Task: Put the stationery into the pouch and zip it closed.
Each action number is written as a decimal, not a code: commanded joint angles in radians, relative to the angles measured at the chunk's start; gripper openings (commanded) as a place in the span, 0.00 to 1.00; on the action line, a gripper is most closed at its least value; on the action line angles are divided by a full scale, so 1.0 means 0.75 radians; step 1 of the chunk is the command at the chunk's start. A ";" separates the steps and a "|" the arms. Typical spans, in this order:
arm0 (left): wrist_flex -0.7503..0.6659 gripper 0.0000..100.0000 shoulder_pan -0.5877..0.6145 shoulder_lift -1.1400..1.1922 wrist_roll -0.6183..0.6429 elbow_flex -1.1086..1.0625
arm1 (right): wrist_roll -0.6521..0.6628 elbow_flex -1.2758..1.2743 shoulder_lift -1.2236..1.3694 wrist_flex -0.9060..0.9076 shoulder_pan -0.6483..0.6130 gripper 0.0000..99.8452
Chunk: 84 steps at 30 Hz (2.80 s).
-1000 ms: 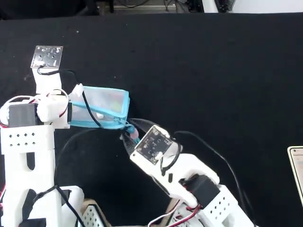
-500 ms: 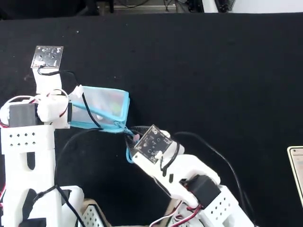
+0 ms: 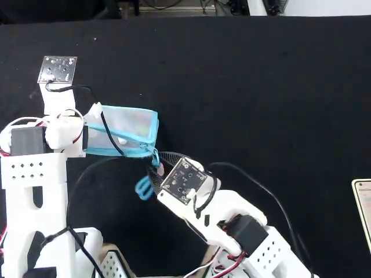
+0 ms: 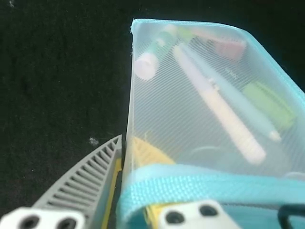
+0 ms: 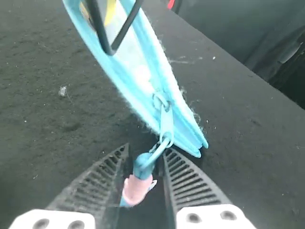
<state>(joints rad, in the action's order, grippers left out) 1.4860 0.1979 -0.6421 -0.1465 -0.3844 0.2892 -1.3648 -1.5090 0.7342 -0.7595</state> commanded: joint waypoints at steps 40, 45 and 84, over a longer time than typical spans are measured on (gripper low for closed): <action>0.004 0.03 0.013 0.023 0.014 0.019 | -0.209 -0.017 0.005 -0.133 0.106 0.08; 0.004 0.03 0.013 0.023 0.014 0.019 | -0.153 -0.011 -0.007 -0.068 0.106 0.08; 0.096 0.03 0.003 0.037 0.010 0.283 | 0.033 0.582 0.394 0.153 0.209 0.01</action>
<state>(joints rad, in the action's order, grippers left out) 1.5228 0.1949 -0.6145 -0.1450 -0.2923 0.2862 -1.1009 -1.3541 0.8385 -0.6214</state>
